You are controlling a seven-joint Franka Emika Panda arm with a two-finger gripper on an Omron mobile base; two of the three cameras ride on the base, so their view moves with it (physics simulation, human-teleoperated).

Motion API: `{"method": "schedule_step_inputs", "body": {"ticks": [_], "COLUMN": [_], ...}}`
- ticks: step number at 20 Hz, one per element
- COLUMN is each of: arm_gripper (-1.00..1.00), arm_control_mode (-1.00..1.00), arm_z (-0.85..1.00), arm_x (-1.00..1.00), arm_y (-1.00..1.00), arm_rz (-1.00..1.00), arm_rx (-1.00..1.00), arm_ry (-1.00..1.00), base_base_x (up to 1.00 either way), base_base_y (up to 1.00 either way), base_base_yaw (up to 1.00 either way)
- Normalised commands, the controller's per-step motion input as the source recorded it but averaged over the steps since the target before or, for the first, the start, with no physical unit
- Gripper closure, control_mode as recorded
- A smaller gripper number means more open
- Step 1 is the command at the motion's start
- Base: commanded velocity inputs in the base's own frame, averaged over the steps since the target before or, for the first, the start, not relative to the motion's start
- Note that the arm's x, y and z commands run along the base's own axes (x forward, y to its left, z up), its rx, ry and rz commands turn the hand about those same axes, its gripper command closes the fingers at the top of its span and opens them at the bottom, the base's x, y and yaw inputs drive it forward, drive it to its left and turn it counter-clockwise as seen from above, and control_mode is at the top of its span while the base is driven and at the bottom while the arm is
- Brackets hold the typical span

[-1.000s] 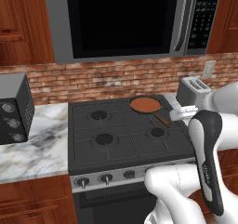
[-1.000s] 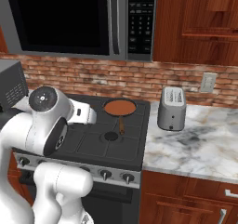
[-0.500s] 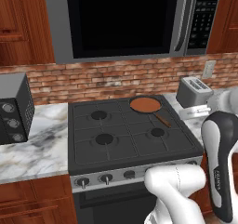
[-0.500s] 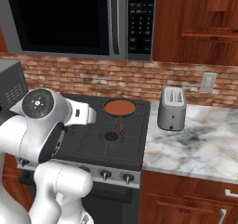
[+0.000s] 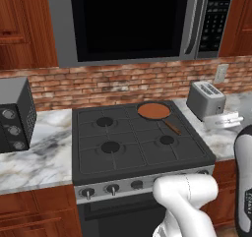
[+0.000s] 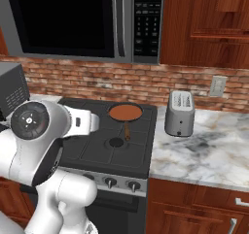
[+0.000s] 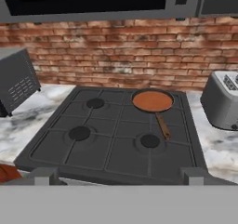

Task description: Retrieve the fish from the fridge and place it on the saucepan with marinade on the stove.

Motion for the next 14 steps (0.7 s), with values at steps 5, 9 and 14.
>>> {"method": "schedule_step_inputs", "body": {"ticks": [5,9,14], "arm_gripper": [-1.00,-1.00,-1.00], "arm_control_mode": [-1.00,1.00,1.00], "arm_z": [-0.13,-0.10,0.00], "arm_x": [-0.13,-0.03,0.00], "arm_y": [0.36,0.25,0.00], "arm_rz": [-0.07,-0.06,0.00], "arm_rx": [0.00,0.00,0.00], "arm_ry": [-0.10,-0.05,0.00], "base_base_x": [0.00,-0.04,-0.07], "base_base_y": [0.00,0.29,0.43], "base_base_yaw": [0.00,-0.08,-0.19]}}
